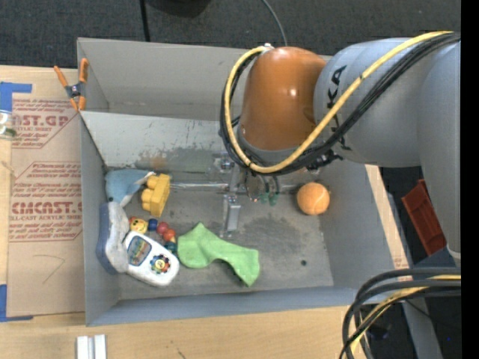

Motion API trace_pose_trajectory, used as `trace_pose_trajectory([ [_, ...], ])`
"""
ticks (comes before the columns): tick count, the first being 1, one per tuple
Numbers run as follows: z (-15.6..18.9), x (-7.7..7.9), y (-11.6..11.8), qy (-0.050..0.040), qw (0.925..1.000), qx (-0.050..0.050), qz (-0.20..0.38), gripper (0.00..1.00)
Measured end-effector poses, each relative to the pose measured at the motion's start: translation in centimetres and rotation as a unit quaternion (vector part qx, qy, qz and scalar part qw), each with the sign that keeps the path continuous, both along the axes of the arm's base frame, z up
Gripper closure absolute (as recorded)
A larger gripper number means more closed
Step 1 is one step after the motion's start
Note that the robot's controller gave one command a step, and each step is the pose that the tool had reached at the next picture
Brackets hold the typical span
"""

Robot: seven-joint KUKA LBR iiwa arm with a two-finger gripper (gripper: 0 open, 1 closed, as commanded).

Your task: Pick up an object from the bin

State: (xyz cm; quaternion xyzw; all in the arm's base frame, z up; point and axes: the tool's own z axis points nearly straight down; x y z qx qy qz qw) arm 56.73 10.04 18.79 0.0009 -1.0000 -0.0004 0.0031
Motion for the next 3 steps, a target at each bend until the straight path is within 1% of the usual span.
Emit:
trace_pose_trajectory([
  [1, 0.5, 0.1, 0.0, -0.0038, 1.0000, 0.000, 0.000, 0.00],
  [2, -2.8, -0.3, 0.1, -0.0074, 0.9997, 0.001, 0.023, 0.00],
  [3, -11.8, -2.4, 1.5, -0.0040, 0.9961, 0.001, 0.088, 1.00],
])
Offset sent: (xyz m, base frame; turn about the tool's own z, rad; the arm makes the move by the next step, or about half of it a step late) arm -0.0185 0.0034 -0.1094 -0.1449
